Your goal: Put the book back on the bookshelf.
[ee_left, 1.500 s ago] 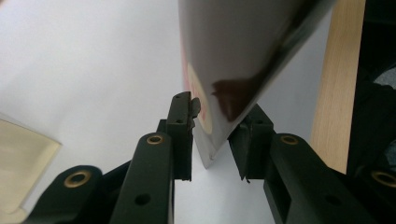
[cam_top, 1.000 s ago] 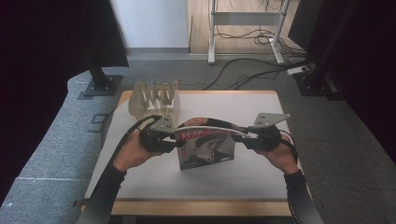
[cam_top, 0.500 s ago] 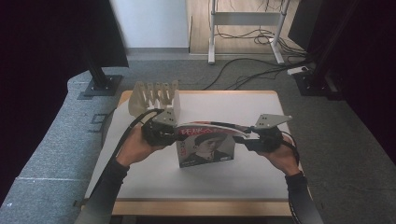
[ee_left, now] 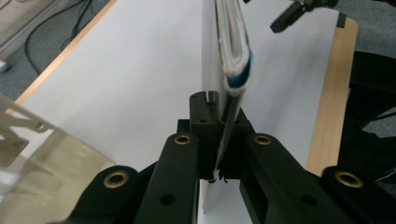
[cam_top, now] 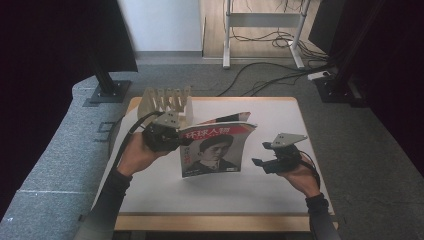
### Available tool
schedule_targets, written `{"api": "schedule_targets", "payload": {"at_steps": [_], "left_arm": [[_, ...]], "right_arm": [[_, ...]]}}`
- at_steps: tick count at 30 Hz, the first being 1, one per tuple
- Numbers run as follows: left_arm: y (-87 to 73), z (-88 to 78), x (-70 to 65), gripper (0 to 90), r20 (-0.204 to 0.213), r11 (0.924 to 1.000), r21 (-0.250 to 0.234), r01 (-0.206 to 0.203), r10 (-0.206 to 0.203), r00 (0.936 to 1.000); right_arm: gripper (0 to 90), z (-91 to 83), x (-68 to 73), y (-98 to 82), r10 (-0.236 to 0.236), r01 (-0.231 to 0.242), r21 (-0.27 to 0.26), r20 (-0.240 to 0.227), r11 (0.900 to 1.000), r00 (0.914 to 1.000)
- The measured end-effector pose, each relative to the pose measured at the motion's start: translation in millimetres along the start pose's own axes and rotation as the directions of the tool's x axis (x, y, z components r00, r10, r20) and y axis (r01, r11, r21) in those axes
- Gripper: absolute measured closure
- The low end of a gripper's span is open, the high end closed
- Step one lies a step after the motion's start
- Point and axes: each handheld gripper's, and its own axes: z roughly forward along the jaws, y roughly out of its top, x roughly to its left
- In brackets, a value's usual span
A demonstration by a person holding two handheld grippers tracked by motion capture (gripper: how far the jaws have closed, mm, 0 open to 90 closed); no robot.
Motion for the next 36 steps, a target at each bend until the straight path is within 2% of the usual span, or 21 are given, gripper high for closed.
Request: {"api": "schedule_targets", "payload": {"at_steps": [11,20,26,36], "left_arm": [[-10.3,-17.0,8.0,86.9,-0.045,0.9989,-0.005,0.047,-0.047,0.9979],[-18.7,-28.3,15.1,86.9,-0.076,0.9961,-0.021,0.085,-0.087,0.9933],[-24.7,-37.6,21.4,87.0,-0.102,0.9934,-0.024,0.112,-0.114,0.9882],[-34.1,-53.5,32.5,87.0,-0.147,0.9854,-0.037,0.166,-0.170,0.9744]], "right_arm": [[13.7,17.7,3.4,-29.9,0.044,-0.045,0.048,0.030,0.998,0.9986],[12.9,24.0,7.4,-51.8,0.073,-0.077,0.066,0.053,0.995,0.9959],[12.9,26.0,7.3,-64.9,0.093,-0.097,0.070,0.064,0.993,0.9936],[12.4,31.8,9.8,-80.8,0.114,-0.122,0.093,0.088,0.988,0.9896]]}}
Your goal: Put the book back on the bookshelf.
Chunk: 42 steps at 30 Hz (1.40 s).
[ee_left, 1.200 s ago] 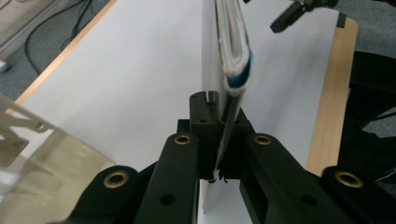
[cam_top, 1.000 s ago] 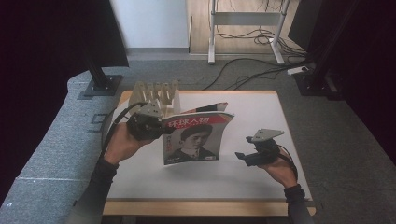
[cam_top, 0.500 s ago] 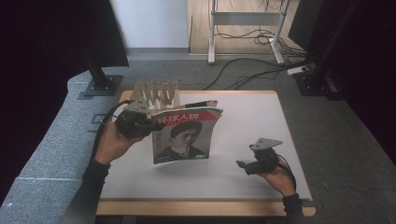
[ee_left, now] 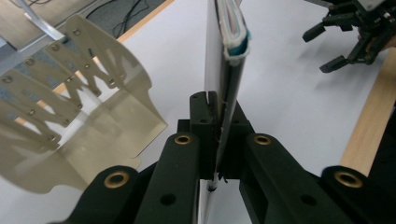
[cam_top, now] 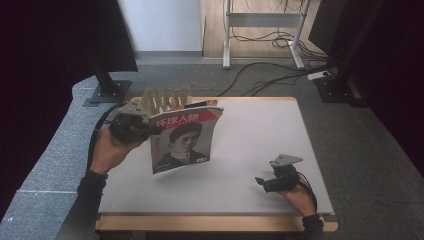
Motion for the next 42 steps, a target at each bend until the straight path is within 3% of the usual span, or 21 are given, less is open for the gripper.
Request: {"api": "schedule_targets", "payload": {"at_steps": [7,14,22,28,38,42], "left_arm": [[-11.0,-14.5,12.0,87.0,-0.053,0.9990,-0.006,0.044,-0.044,0.9976],[-27.4,-34.8,28.8,87.0,-0.117,0.9936,-0.019,0.112,-0.113,0.9866],[-43.1,-55.5,47.2,87.1,-0.185,0.9800,-0.045,0.194,-0.199,0.9625],[-50.1,-64.9,59.5,87.0,-0.229,0.9717,-0.058,0.229,-0.236,0.9444],[-48.9,-56.8,76.0,87.0,-0.273,0.9570,-0.071,0.281,-0.290,0.9172],[-46.5,-49.2,82.5,87.0,-0.276,0.9483,-0.098,0.302,-0.317,0.9073]], "right_arm": [[12.5,4.0,0.4,-6.5,0.009,-0.009,0.015,0.002,1.000,1.0000],[12.6,9.9,-0.3,-11.6,0.026,-0.026,0.023,-0.006,0.999,0.9996],[12.6,14.9,-0.5,-14.5,0.030,-0.030,0.027,-0.012,0.999,0.9995],[12.7,15.1,-0.7,-15.1,0.033,-0.033,0.021,-0.014,0.999,0.9993],[12.7,14.9,-1.3,-15.9,0.034,-0.034,0.016,-0.018,0.999,0.9992],[12.8,14.8,-1.4,-16.0,0.034,-0.033,0.015,-0.019,0.999,0.9992]]}}
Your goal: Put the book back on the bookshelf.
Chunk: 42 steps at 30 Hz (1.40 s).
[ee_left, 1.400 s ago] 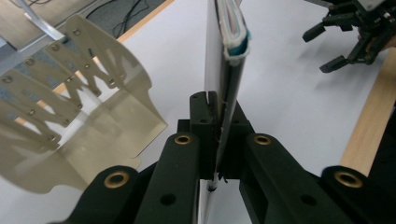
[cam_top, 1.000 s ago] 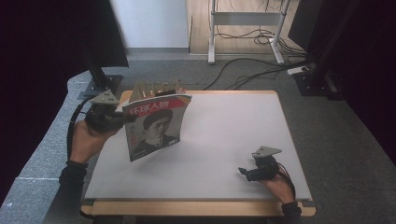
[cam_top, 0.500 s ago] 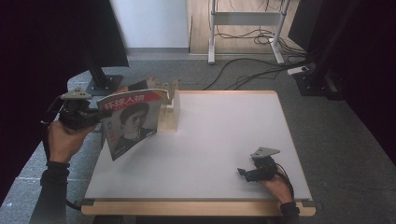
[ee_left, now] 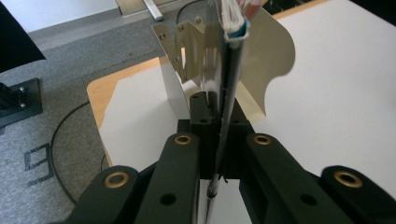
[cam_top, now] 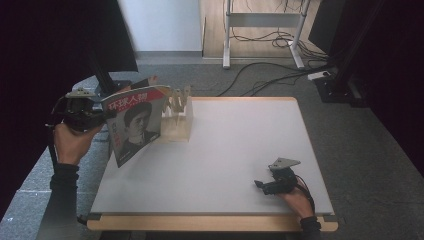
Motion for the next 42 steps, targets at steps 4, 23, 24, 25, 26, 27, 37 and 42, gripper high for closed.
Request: {"api": "schedule_targets", "payload": {"at_steps": [4,23,24,25,26,27,37,42], "left_arm": [[4.5,9.8,0.3,87.0,-0.015,0.9999,-0.016,0.007,-0.007,0.9999],[-13.9,37.6,4.6,85.2,0.028,0.9996,-0.025,0.011,-0.011,0.9996],[-14.3,37.3,4.3,84.7,0.030,0.9999,-0.013,0.006,-0.005,0.9995],[-14.8,37.0,3.8,84.5,0.024,1.0000,-0.006,0.003,-0.003,0.9997],[-15.3,37.1,4.2,84.0,0.030,1.0000,0.006,0.003,-0.003,0.9996],[-15.7,37.4,4.9,82.6,0.040,0.9997,0.023,0.001,-0.002,0.9992],[-15.9,35.8,9.5,86.9,0.030,0.9976,0.034,0.061,-0.062,0.9976],[-13.1,38.5,13.8,87.2,0.043,0.9925,-0.027,0.120,-0.118,0.9920]], "right_arm": [[12.8,0.0,0.0,-0.1,0.001,-0.001,-0.001,0.000,1.000,1.0000],[13.0,0.2,0.2,-0.1,-0.006,0.006,-0.001,0.005,1.000,1.0000],[13.0,0.2,0.2,0.0,-0.005,0.005,-0.001,0.005,1.000,1.0000],[13.0,0.3,0.3,0.1,-0.004,0.004,-0.001,0.006,1.000,1.0000],[13.0,0.4,0.6,0.3,-0.004,0.004,0.000,0.008,1.000,1.0000],[13.0,0.5,0.8,0.3,-0.005,0.005,0.000,0.007,1.000,1.0000],[13.0,0.4,0.5,0.2,-0.007,0.007,0.000,0.006,1.000,1.0000],[13.1,0.2,0.2,0.2,-0.008,0.008,0.001,0.004,1.000,1.0000]]}}
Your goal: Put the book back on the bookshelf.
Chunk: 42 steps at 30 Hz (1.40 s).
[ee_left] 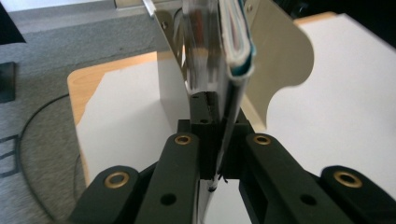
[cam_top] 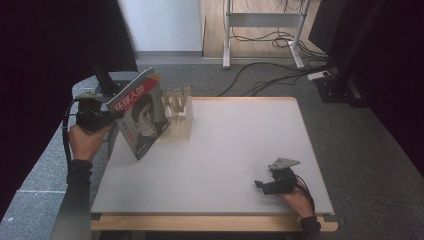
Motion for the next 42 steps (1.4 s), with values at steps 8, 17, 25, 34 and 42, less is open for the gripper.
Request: {"api": "schedule_targets", "payload": {"at_steps": [8,17,25,34,42], "left_arm": [[7.1,16.4,-6.4,87.0,-0.027,0.9992,-0.038,0.011,-0.012,0.9996],[-3.7,19.9,5.7,84.5,-0.053,0.9977,-0.067,0.009,-0.013,0.9985],[-2.5,17.7,4.0,51.2,-0.042,0.9958,-0.092,-0.005,0.001,0.9991],[-7.0,6.6,-0.8,20.2,-0.041,0.9932,-0.101,-0.057,0.053,0.9978],[-17.6,-11.5,0.9,11.0,-0.018,0.9932,-0.106,-0.049,0.047,0.9987]], "right_arm": [[13.3,-0.1,-0.4,-0.1,0.001,-0.001,-0.001,-0.005,1.000,1.0000],[13.3,0.1,0.6,-0.4,-0.003,0.003,-0.002,0.005,1.000,1.0000],[12.9,0.3,1.6,-0.1,-0.001,0.001,0.002,0.013,1.000,0.9999],[12.6,0.8,1.8,-0.1,0.007,-0.007,0.000,0.016,1.000,0.9998],[12.4,0.8,2.1,-0.2,0.007,-0.007,0.000,0.020,1.000,0.9998]]}}
